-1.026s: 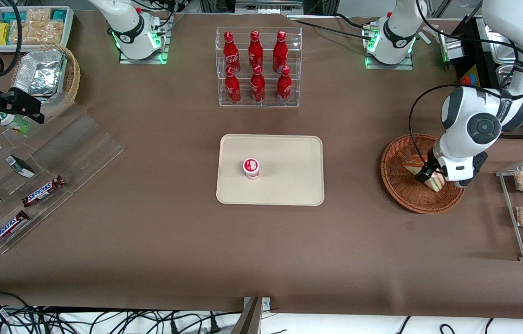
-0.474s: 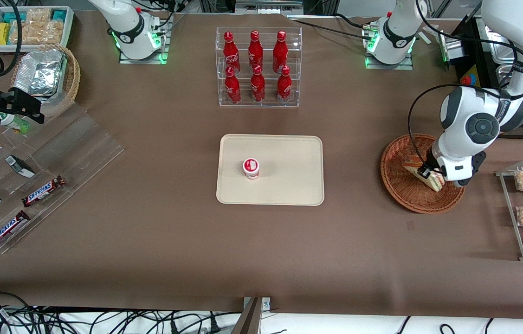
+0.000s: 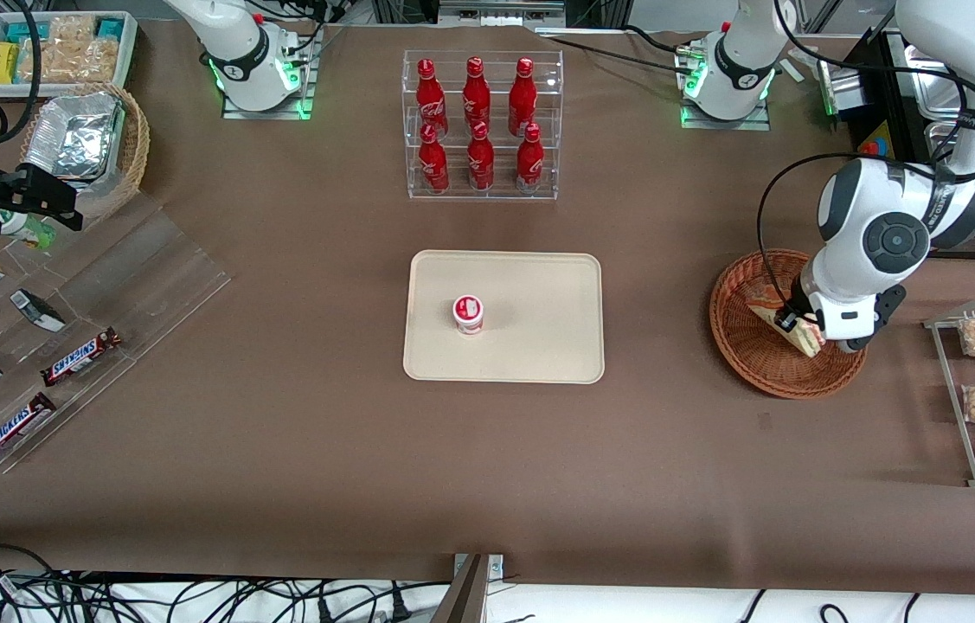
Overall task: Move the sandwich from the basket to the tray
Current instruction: 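Close the left gripper on the sandwich and lift it from the basket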
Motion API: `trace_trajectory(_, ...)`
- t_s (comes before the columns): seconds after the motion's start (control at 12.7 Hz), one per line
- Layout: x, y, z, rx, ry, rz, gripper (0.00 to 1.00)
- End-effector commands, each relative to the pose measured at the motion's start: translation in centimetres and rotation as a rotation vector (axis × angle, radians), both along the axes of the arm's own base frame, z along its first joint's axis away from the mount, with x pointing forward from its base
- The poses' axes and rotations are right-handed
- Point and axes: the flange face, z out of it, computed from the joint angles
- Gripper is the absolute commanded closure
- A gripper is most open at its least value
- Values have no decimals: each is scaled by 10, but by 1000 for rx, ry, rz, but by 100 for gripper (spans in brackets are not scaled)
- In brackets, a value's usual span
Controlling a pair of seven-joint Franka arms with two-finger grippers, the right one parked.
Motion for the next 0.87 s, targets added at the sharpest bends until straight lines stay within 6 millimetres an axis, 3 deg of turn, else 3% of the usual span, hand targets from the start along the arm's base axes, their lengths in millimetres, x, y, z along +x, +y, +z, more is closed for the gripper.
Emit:
trace_trajectory(0.0, 17, -18, 55, 8, 54, -213, 68)
trace_trajectory(0.16, 25, -47, 94, -9, 118, -349, 65)
trace_trajectory(0.47, 17, -129, 131, -106, 96, -491, 66)
trace_trajectory(0.63, 2, -187, 133, -149, 85, -542, 66)
trace_trajectory(0.79, -12, -245, 116, -176, 75, -590, 66)
